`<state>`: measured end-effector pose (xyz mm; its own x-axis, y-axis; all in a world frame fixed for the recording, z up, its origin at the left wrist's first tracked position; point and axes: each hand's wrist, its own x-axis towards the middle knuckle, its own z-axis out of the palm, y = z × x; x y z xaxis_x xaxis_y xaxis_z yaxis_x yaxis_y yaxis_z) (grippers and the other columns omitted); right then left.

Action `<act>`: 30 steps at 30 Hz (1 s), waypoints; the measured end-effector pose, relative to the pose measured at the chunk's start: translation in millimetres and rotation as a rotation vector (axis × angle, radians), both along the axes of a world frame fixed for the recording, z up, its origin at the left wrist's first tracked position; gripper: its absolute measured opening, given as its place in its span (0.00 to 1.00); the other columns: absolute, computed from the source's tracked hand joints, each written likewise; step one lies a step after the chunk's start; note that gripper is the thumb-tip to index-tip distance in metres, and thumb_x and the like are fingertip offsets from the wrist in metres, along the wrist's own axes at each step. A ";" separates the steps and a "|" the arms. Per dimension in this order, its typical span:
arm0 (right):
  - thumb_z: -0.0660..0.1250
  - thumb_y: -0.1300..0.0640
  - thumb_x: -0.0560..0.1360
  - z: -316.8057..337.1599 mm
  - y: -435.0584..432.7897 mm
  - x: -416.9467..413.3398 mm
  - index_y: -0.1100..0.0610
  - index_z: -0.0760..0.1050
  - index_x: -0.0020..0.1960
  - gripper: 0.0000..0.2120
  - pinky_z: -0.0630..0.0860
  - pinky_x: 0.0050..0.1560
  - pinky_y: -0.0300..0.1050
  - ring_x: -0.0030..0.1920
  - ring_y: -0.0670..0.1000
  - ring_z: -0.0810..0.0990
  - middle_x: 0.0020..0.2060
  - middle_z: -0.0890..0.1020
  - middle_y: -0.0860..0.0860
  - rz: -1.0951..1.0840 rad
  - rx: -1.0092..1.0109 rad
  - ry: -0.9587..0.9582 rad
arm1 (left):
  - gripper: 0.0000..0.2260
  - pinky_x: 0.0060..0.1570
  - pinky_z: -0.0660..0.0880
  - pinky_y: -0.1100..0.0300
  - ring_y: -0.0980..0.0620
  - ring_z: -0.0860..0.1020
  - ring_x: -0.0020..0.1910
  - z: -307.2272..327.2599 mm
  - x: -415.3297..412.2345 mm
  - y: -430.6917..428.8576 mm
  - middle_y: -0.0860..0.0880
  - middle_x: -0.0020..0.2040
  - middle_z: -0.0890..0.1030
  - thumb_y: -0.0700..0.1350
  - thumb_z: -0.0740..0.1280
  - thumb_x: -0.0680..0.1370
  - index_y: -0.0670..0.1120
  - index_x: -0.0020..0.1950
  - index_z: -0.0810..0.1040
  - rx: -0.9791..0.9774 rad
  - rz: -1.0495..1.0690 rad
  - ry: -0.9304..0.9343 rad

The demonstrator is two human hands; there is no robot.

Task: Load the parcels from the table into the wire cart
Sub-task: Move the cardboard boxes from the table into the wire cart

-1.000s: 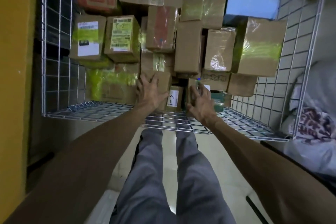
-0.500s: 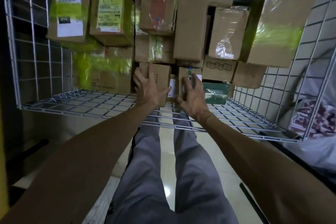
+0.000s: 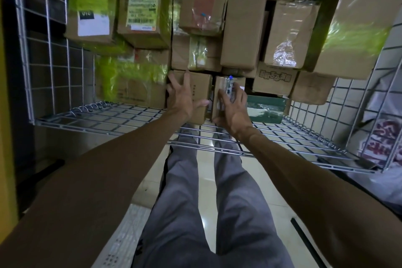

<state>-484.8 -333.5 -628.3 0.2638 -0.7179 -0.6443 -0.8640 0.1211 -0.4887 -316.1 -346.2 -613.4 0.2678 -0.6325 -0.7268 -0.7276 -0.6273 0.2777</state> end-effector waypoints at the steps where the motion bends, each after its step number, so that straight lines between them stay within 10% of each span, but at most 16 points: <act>1: 0.77 0.56 0.70 2.5 -4.7 -1.0 0.56 0.59 0.78 0.42 0.57 0.75 0.58 0.76 0.63 0.48 0.77 0.48 0.62 0.012 -0.006 0.002 | 0.49 0.72 0.61 0.42 0.35 0.50 0.77 -1.4 0.7 -0.9 0.38 0.79 0.41 0.55 0.78 0.69 0.51 0.81 0.50 0.004 -0.008 0.000; 9: 0.69 0.59 0.75 24.0 -7.5 -9.9 0.57 0.70 0.69 0.24 0.70 0.66 0.59 0.69 0.64 0.60 0.72 0.58 0.65 0.286 -0.131 0.077 | 0.46 0.74 0.57 0.39 0.36 0.46 0.78 26.5 11.3 -4.4 0.41 0.79 0.39 0.59 0.73 0.74 0.56 0.81 0.46 0.086 -0.074 0.048; 16: 0.71 0.45 0.74 93.8 -10.8 -12.7 0.57 0.70 0.71 0.30 0.71 0.66 0.60 0.73 0.64 0.60 0.75 0.57 0.62 0.262 -0.122 0.189 | 0.32 0.72 0.60 0.43 0.37 0.52 0.77 102.4 39.6 -5.9 0.40 0.80 0.48 0.52 0.65 0.81 0.56 0.80 0.52 -0.081 -0.077 0.125; 30: 0.67 0.47 0.76 277.2 -81.0 57.3 0.53 0.59 0.78 0.34 0.61 0.73 0.52 0.76 0.61 0.58 0.78 0.56 0.58 0.235 -0.279 0.058 | 0.29 0.74 0.61 0.45 0.41 0.52 0.78 282.4 109.0 -14.1 0.46 0.81 0.44 0.56 0.61 0.82 0.51 0.80 0.55 -0.337 -0.016 -0.045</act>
